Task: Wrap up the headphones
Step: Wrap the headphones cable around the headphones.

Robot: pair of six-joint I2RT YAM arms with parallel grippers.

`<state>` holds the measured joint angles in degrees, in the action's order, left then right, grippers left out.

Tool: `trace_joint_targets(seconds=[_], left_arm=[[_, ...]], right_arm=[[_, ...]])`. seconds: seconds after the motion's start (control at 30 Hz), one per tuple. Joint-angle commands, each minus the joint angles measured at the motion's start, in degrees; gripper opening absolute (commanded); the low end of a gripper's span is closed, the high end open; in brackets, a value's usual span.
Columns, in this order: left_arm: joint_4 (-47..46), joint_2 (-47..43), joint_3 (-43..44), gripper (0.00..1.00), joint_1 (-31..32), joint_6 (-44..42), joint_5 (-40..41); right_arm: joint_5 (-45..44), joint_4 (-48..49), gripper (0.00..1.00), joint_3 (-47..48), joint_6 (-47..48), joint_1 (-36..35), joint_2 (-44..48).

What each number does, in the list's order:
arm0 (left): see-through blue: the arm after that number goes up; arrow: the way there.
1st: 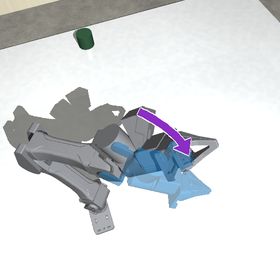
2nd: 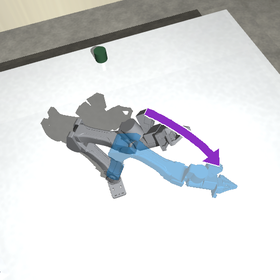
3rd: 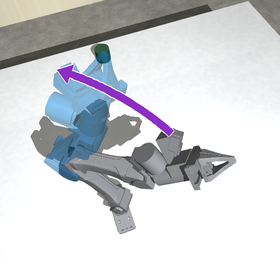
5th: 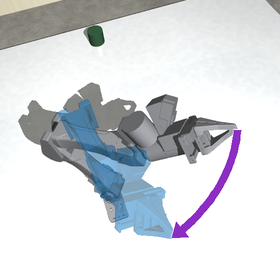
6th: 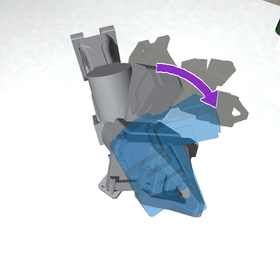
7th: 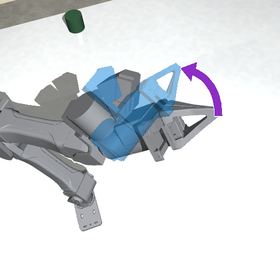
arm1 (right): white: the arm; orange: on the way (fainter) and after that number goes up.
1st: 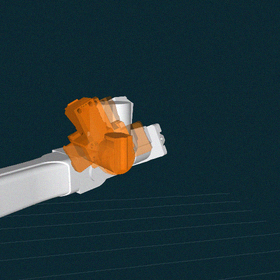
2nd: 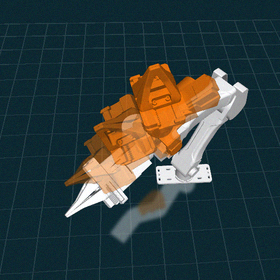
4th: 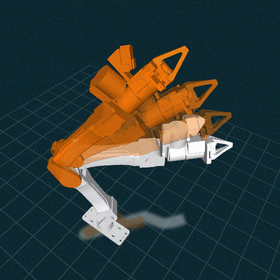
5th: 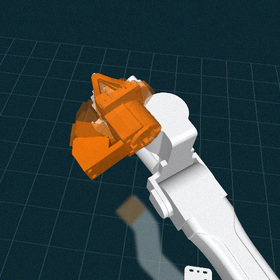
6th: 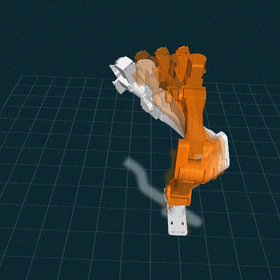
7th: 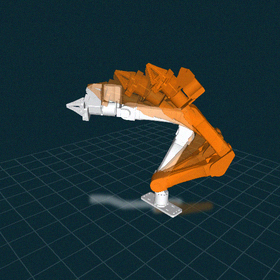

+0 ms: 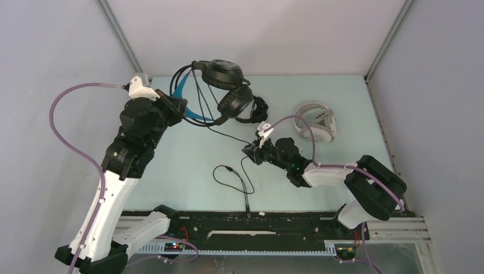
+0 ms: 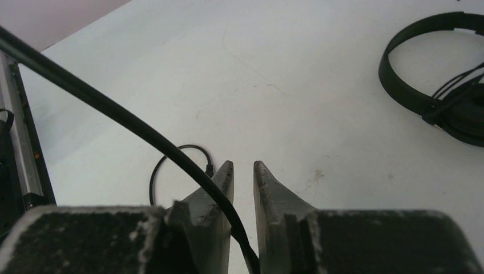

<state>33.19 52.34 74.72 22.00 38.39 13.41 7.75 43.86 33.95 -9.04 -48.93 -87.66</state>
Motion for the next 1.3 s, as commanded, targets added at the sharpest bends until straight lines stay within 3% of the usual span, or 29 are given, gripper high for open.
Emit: trace_joint_targets(seconds=[0.0, 0.33, 0.57, 0.8, 1.03, 1.27], left_arm=[[-3.2, -1.2, 4.1, 0.00, -0.7, -1.1, 1.1], [0.1, -0.1, 8.2, 0.00, -2.6, -3.4, 0.0], [1.7, -0.6, 9.6, 0.00, -2.8, -4.7, 1.1], [-1.1, -1.3, 7.7, 0.00, -3.1, -2.2, -9.5], [-0.7, -1.6, 8.8, 0.00, -3.4, -0.8, -17.0], [-0.8, -0.6, 10.9, 0.00, -3.6, 1.4, -21.4]], right_arm=[[0.0, 0.7, 0.20, -0.2, -3.2, 1.4, -0.4], [-2.3, -0.2, 0.23, -0.8, -2.8, 2.1, 1.0], [-11.5, -4.4, 0.12, -0.8, -5.7, 4.6, 0.7], [-1.5, -0.3, 0.19, -0.8, -5.0, 4.8, -0.1], [-4.6, -2.3, 0.31, -0.9, -6.9, 6.1, 0.4], [-6.4, -4.8, 0.29, -0.9, -8.1, 7.3, 2.3]])
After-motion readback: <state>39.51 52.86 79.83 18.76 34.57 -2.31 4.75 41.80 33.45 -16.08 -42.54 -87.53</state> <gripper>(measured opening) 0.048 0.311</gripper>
